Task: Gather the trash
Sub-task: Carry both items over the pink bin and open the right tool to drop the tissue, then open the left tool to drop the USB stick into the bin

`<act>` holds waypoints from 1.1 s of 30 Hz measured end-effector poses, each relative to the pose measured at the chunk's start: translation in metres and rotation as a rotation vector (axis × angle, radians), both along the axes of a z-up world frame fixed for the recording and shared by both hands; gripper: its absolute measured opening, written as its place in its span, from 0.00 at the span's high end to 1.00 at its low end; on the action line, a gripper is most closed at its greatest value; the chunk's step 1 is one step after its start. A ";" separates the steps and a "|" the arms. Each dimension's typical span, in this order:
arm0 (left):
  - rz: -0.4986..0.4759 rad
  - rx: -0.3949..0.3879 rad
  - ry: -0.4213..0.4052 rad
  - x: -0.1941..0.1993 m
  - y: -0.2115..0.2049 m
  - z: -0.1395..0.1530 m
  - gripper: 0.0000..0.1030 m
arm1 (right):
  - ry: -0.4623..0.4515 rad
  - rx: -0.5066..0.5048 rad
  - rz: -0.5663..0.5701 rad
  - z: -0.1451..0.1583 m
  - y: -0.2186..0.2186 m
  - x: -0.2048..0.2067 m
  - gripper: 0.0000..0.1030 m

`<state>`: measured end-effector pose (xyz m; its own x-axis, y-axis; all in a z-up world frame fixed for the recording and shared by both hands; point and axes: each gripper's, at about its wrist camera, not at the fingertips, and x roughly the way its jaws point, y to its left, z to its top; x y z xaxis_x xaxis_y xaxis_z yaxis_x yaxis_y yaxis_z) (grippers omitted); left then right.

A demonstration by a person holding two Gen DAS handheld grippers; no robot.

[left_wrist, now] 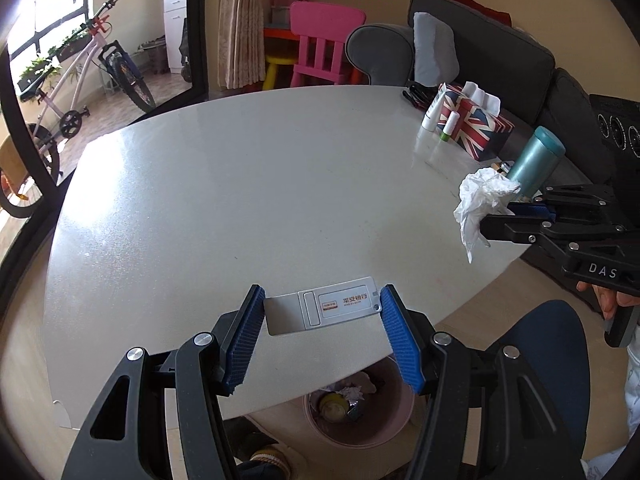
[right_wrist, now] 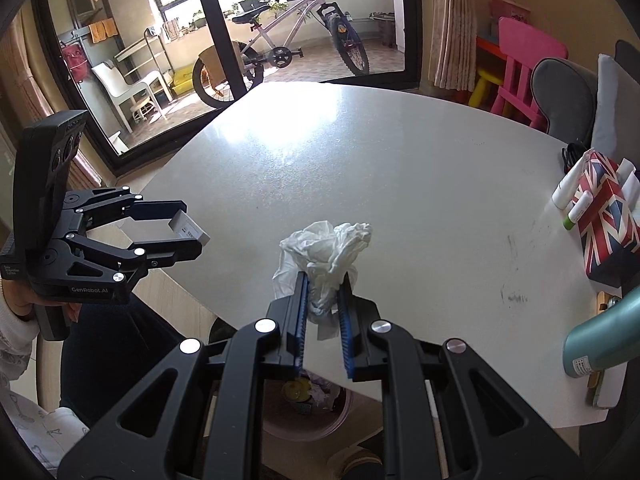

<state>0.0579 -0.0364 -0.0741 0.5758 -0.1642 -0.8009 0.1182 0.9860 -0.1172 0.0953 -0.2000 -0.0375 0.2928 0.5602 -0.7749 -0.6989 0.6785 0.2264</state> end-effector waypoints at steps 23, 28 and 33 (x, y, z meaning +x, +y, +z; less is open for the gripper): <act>-0.033 -0.049 -0.003 -0.077 -0.006 -0.006 0.44 | 0.150 -0.062 0.108 -0.047 0.016 -0.078 0.83; -0.030 -0.047 -0.010 -0.077 -0.005 -0.004 0.44 | 0.145 -0.033 0.088 -0.044 0.011 -0.071 0.25; -0.038 -0.046 -0.002 -0.074 -0.007 -0.007 0.43 | 0.142 -0.032 0.054 -0.042 0.005 -0.066 0.07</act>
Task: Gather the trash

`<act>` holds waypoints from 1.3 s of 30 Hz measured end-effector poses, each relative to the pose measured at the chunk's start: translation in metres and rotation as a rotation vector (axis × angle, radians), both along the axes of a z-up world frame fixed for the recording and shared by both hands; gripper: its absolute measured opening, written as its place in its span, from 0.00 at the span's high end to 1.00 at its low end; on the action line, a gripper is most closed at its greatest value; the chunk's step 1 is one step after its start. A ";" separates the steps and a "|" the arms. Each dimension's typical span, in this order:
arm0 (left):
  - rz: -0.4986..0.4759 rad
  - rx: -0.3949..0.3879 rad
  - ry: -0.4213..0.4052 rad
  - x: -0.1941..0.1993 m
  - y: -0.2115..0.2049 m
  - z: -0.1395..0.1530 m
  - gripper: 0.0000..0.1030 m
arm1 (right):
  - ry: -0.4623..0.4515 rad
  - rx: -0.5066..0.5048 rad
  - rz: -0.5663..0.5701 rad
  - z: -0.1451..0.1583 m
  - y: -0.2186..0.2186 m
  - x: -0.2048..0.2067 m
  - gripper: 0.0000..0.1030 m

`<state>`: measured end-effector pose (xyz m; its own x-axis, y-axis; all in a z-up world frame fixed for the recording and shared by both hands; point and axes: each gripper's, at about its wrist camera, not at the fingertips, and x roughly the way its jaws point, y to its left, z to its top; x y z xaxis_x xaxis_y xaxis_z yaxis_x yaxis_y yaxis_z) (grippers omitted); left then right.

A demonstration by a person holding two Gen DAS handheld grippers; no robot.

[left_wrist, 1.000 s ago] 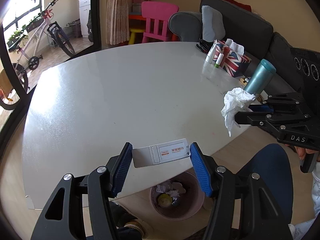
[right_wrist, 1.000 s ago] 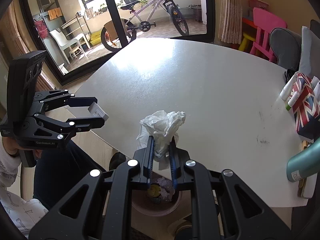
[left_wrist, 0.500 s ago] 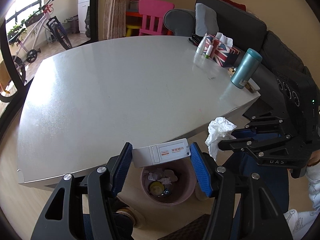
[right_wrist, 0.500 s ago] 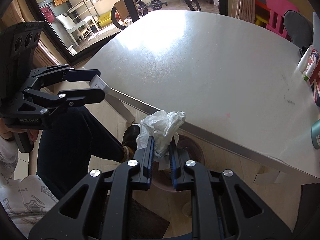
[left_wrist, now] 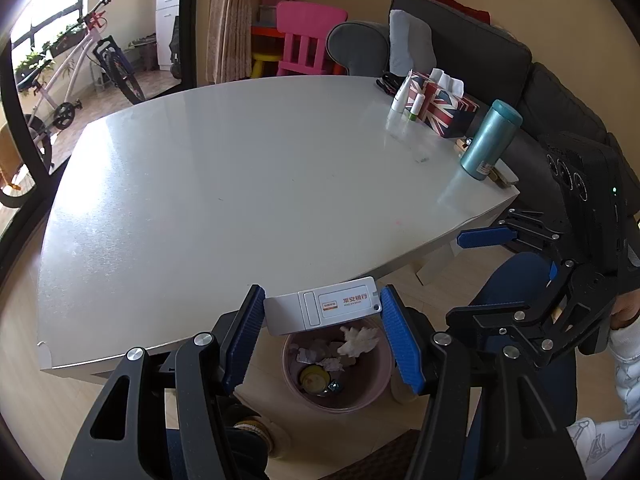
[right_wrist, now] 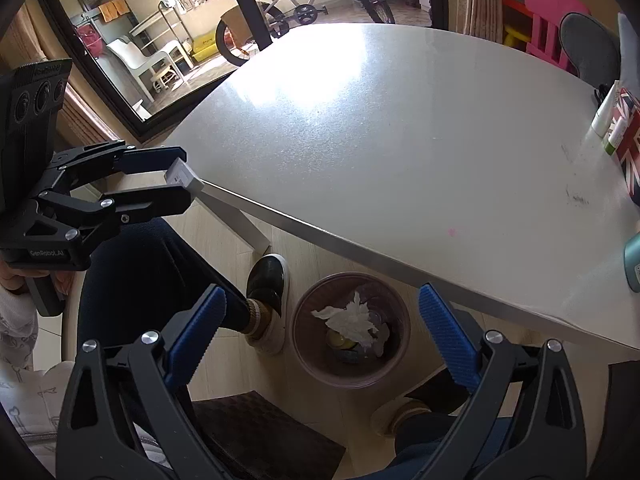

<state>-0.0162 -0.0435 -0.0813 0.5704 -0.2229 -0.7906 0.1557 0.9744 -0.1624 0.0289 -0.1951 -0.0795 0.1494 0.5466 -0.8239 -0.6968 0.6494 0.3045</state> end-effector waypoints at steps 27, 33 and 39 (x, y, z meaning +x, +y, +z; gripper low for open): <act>-0.146 0.002 0.073 0.010 -0.034 -0.020 0.43 | -0.089 0.000 -0.129 0.028 -0.028 0.029 0.05; -0.166 0.004 0.082 0.014 -0.042 -0.023 0.43 | -0.100 0.011 -0.154 0.030 -0.040 0.036 0.05; -0.141 -0.009 0.063 0.020 -0.042 -0.022 0.06 | -0.101 0.018 -0.174 0.032 -0.045 0.036 0.05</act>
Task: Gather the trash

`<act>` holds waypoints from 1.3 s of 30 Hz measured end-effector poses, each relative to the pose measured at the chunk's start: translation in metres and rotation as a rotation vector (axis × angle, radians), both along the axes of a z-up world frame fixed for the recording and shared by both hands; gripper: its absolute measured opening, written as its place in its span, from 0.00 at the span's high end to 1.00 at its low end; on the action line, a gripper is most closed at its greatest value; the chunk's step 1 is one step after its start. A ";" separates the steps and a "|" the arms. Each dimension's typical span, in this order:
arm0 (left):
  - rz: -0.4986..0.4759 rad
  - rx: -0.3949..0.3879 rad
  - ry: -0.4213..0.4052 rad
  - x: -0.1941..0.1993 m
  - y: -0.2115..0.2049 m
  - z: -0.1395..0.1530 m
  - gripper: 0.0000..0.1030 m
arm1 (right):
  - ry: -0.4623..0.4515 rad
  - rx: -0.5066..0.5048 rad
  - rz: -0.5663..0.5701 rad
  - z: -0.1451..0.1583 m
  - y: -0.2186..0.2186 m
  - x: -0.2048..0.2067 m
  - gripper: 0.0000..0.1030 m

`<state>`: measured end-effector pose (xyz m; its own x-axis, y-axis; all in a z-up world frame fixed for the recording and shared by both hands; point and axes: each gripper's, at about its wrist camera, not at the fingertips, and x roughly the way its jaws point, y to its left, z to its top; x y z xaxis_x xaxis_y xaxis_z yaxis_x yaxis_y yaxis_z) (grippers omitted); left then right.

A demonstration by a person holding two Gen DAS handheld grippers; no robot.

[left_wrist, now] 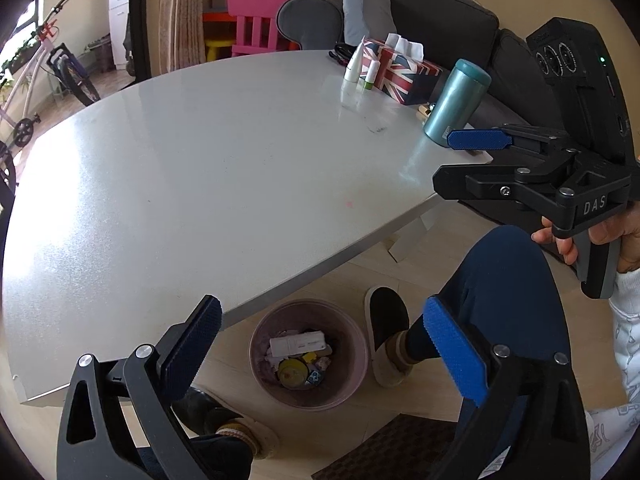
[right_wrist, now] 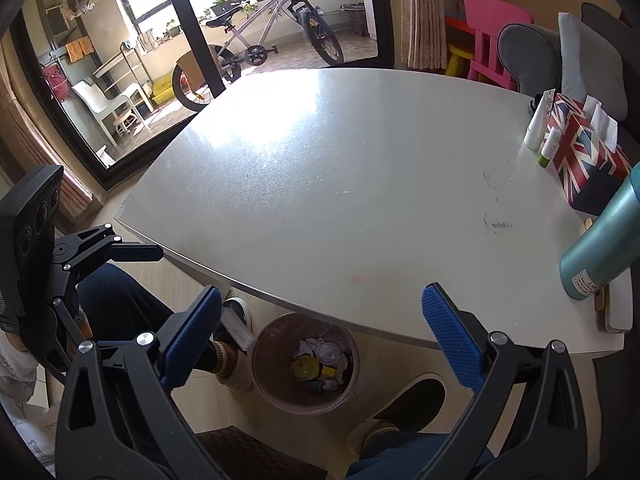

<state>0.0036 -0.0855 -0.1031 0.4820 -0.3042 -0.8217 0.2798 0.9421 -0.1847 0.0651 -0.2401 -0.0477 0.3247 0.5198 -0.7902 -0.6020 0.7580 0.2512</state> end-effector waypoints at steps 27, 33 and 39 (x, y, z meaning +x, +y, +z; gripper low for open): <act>0.171 0.013 -0.066 0.012 0.059 0.033 0.06 | -0.064 -0.018 -0.015 0.019 0.009 0.022 0.03; 0.214 0.038 -0.103 0.030 0.076 0.052 0.06 | -0.107 -0.046 -0.023 0.032 0.015 0.043 0.03; 0.224 0.037 -0.145 0.047 0.091 0.071 0.06 | -0.131 -0.042 -0.034 0.043 0.019 0.060 0.03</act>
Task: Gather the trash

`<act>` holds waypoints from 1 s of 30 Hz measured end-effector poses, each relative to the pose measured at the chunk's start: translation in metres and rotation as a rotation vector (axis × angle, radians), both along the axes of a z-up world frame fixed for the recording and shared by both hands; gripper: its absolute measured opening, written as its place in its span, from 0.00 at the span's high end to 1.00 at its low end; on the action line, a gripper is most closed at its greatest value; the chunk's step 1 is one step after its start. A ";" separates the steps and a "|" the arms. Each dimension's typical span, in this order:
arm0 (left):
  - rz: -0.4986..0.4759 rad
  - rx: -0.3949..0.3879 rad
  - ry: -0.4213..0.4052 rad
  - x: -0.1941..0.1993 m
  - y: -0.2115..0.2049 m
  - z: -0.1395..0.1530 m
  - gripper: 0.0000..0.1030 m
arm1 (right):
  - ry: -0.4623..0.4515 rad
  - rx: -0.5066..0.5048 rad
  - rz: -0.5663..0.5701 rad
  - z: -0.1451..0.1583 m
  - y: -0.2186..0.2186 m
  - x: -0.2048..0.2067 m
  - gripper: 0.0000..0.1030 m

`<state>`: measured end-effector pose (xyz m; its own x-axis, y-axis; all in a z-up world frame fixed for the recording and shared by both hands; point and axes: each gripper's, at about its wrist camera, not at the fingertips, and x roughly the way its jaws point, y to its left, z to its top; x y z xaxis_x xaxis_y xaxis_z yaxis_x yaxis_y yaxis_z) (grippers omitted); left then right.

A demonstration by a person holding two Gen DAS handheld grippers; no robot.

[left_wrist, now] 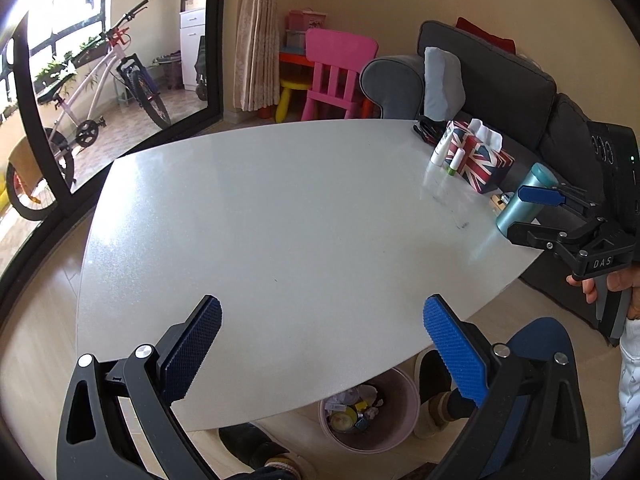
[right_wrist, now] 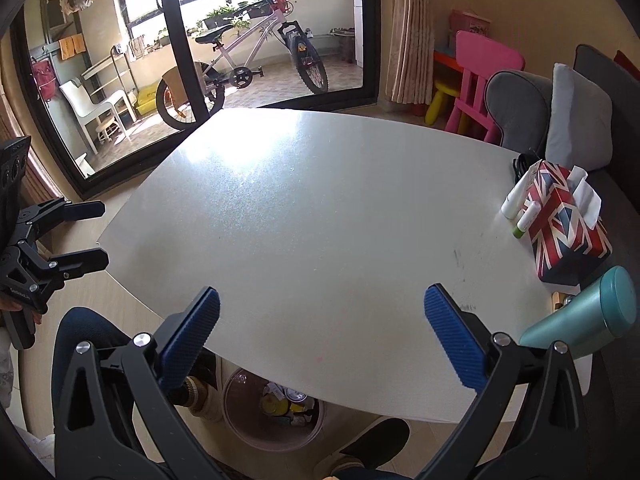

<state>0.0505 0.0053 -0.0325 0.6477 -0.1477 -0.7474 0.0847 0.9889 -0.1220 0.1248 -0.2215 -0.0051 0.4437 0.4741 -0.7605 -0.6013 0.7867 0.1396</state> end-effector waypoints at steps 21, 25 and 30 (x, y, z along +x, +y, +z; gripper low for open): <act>-0.023 0.027 0.038 0.021 0.000 -0.008 0.06 | 0.012 0.041 0.020 0.001 -0.003 0.009 0.03; -0.023 0.045 0.043 0.020 -0.003 -0.011 0.06 | 0.012 0.040 0.027 0.000 0.000 0.009 0.03; -0.015 0.028 0.028 0.018 0.000 -0.010 0.06 | 0.013 0.041 0.030 -0.001 0.001 0.010 0.03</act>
